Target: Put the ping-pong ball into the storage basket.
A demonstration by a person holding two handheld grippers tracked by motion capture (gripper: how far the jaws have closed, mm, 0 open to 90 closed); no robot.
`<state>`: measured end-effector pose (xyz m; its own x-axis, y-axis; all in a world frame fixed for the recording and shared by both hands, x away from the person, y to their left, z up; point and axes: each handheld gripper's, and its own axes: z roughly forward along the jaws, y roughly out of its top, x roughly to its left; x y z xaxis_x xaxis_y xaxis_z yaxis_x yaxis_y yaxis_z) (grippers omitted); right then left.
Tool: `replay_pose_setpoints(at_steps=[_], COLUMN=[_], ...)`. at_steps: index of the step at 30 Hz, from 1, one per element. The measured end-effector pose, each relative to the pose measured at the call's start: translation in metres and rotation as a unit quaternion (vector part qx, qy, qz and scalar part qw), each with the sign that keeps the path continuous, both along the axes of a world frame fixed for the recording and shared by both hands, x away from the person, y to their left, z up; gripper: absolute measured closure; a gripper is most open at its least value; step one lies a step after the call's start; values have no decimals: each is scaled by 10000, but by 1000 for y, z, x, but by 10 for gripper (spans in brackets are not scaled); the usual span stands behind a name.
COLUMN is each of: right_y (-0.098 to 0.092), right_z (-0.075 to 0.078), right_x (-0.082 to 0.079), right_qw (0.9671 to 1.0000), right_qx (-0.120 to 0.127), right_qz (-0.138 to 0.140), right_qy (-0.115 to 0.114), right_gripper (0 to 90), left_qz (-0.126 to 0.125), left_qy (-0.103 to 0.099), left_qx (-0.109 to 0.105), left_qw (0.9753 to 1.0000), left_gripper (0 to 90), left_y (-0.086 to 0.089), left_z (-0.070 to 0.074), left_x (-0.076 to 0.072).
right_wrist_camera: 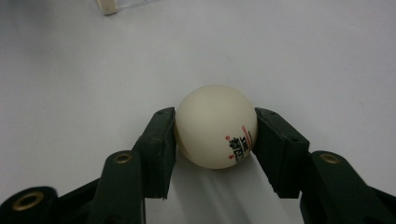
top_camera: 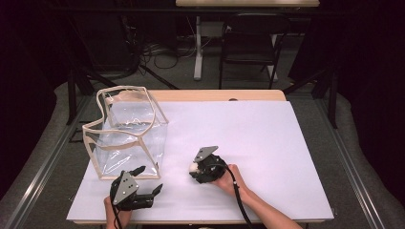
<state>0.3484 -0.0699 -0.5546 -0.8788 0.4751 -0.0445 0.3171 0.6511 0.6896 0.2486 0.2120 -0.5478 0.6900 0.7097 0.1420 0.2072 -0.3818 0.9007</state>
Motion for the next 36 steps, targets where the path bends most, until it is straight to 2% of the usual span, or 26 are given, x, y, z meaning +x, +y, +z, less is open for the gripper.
replay_pose_setpoints(at_steps=[9,20,36], right_y=[-3,-11,-16], right_z=[7,24,37], right_x=[-1,-2,-5], right_qw=[9999,9991,9981], right_qx=[82,255,312], right_qz=[-27,-77,-115], right_qy=[-102,-318,-512], right_gripper=[503,503,503], left_qz=[-6,-7,11], left_qy=[15,27,16], left_qx=[-6,0,-29], left_qw=[10000,10000,10000], left_gripper=[161,161,161], left_y=[-1,-1,-1], left_z=[0,0,0], left_x=[0,0,0])
